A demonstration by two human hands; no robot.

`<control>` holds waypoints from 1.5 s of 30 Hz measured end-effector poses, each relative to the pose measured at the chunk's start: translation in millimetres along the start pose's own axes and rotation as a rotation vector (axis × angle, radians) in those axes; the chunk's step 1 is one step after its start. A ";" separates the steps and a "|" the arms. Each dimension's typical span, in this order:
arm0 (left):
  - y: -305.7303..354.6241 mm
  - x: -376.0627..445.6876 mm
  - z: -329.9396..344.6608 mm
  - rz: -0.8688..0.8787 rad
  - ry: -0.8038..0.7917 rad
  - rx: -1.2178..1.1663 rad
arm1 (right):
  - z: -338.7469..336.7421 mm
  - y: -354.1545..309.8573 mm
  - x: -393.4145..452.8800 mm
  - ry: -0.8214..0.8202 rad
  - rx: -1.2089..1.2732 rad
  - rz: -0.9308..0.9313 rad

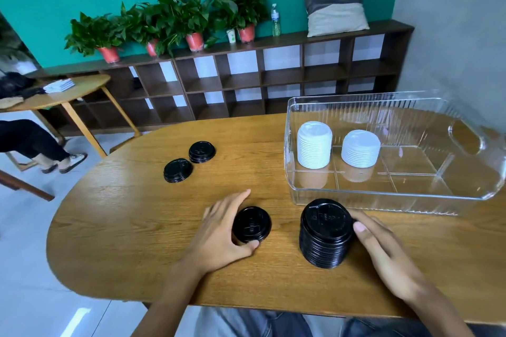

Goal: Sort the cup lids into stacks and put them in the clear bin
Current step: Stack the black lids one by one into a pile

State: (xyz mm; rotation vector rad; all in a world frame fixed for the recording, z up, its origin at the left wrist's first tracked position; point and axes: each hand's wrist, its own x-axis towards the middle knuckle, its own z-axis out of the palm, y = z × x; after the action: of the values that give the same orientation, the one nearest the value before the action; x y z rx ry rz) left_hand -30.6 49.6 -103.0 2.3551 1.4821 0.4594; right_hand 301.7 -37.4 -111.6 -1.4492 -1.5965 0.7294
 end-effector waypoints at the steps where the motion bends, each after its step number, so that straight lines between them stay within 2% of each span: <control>1: 0.1 -0.2 0.7 -0.025 0.027 0.004 | -0.4 -0.1 0.3 -0.002 -0.002 0.002; 3: -1.0 -1.1 1.6 -0.046 0.077 -0.041 | -0.7 -1.5 0.4 -0.003 -0.003 0.004; 6: -1.6 -2.5 0.0 0.002 0.048 -0.128 | -1.6 -3.9 0.0 -0.009 -0.003 0.002; 8: -1.6 -3.2 -0.5 0.009 0.048 -0.137 | -1.9 -4.7 -0.2 -0.013 -0.005 -0.001; 12: 0.8 -2.8 -1.5 -0.094 0.093 -0.173 | -1.8 -6.5 -0.4 -0.011 -0.008 0.000; 20: 1.6 -2.6 -1.1 -0.048 0.059 -0.200 | -2.0 -8.4 -0.9 -0.016 -0.023 0.002; 22: 3.9 -2.7 -2.7 -0.047 0.084 -0.315 | -2.2 -9.5 -1.2 -0.015 -0.023 0.007; 24: 10.8 -5.3 -2.9 -0.039 0.157 -0.527 | -2.0 -10.6 -1.3 -0.012 -0.016 0.009; 27: 45.3 -10.3 -0.7 0.068 0.266 -0.748 | -2.3 -9.6 -1.1 -0.005 -0.009 0.024; 32: 100.3 -0.2 13.3 0.228 0.205 -0.706 | -3.4 -7.9 -2.3 -0.010 0.027 0.015; 36: 109.2 8.1 20.2 0.251 0.138 -0.586 | -3.3 -9.6 -2.5 -0.002 0.018 0.006; 45: 103.9 16.3 27.7 0.249 0.143 -0.482 | -2.9 -9.8 -0.6 -0.015 -0.049 -0.004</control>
State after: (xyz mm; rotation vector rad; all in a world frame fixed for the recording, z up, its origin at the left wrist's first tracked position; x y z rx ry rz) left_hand 71.5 19.1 -81.5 2.1475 0.9855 0.9471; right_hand 299.4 -39.8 -101.9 -1.4780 -1.6382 0.7044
